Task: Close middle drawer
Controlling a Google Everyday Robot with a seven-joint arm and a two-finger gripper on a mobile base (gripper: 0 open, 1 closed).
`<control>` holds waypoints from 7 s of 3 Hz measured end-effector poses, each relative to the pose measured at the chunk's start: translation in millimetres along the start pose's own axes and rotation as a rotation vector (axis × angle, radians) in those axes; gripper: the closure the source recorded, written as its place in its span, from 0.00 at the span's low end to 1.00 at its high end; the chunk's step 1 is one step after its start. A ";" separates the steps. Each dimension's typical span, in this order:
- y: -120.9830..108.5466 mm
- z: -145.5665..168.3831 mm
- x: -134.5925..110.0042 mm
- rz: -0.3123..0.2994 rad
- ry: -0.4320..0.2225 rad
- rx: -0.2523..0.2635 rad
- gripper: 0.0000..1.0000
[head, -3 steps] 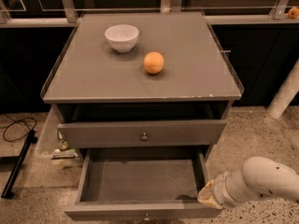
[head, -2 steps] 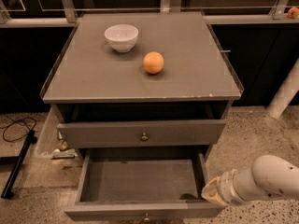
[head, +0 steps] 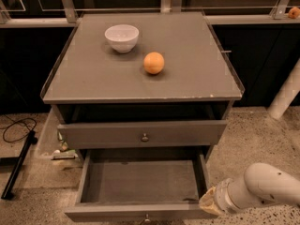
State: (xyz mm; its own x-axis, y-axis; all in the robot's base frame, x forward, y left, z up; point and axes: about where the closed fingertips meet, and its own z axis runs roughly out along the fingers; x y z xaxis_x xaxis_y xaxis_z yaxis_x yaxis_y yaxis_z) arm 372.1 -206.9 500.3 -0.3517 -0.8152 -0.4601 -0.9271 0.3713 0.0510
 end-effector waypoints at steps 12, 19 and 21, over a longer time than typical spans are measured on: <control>-26.0 128.9 -50.3 -0.088 -0.166 -0.020 0.19; -95.1 95.2 -49.7 -0.091 -0.138 0.012 0.00; -13.3 87.9 -23.0 -0.067 -0.080 -0.111 0.00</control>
Offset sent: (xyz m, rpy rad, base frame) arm -0.0384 0.0224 -0.0968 0.0376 0.0957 -0.0425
